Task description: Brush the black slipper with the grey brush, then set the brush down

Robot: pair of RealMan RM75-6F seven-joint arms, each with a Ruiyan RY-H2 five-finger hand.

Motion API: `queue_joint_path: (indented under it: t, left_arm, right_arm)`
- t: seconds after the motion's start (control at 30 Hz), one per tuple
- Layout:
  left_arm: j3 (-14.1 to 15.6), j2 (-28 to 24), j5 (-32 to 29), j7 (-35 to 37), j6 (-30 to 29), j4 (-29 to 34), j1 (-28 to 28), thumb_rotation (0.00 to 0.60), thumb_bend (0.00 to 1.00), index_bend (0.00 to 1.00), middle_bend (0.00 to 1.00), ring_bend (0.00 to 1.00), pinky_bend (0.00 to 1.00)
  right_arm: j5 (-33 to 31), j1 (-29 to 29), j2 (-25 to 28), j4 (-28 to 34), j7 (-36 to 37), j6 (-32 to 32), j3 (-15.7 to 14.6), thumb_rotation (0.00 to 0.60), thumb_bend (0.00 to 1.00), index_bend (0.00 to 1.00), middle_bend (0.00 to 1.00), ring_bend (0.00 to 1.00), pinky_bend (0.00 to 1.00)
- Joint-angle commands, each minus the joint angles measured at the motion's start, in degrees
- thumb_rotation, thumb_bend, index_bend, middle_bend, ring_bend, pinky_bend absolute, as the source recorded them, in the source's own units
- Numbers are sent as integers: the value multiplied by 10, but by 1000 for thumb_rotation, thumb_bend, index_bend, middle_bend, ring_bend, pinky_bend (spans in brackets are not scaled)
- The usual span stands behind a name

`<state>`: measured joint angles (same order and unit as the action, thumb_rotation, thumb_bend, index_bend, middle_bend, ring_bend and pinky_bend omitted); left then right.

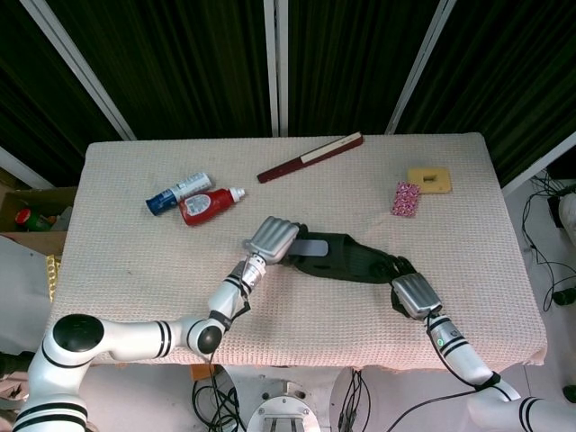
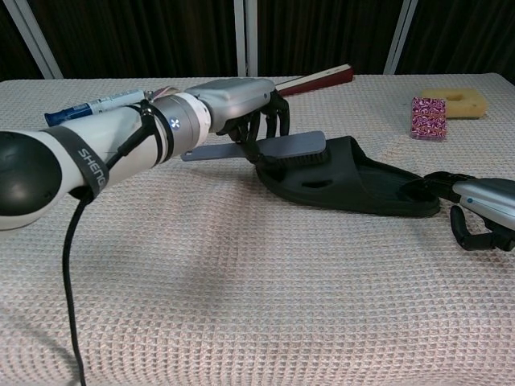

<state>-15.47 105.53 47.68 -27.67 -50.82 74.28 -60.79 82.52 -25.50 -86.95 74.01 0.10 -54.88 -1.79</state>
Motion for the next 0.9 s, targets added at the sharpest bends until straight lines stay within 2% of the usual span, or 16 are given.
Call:
queue_joint_path:
  t: [0.03,0.17,0.33,0.53,0.67,0.77,0.9]
  left_arm:
    - [-8,9,-15,-14,-15,-13,-3,600,444,914,944,746,852]
    - [-19,18,-42,-37,-29,-30,-6,600,444,914,944,746,852]
    - [-22,7,-67,-32,-6,-11,-2,600,445,914,944,745,852]
    - [-6,-20,-30,1,7,59,14,600,444,914,944,744,852]
    - [10,-46,-9,16,44,95,13,600,444,916,944,743,850]
    - [22,-56,-9,10,62,102,5,600,444,917,944,742,846]
    - [23,-36,-2,-1,27,83,2,600,442,917,944,742,845]
  right_arm:
    - [0,0,1,1,0,-1,0,600,1000,112,157,0,56]
    - [0,1,2,3,-1,-2,1,600,1000,112,157,0,56]
    - [0,0,2,3,-2,-1,0,600,1000,112,157,0,56]
    - [-2,0,0,1,-3,1,1,600,1000,111,157,0,56]
    - [-4,0,-1,0,-3,2,1,600,1000,112,157,0,56]
    - [-4,0,-1,0,-4,3,1,600,1000,111,157,0,56]
    - [-4,0,0,1,-3,2,2,600,1000,112,157,0,56]
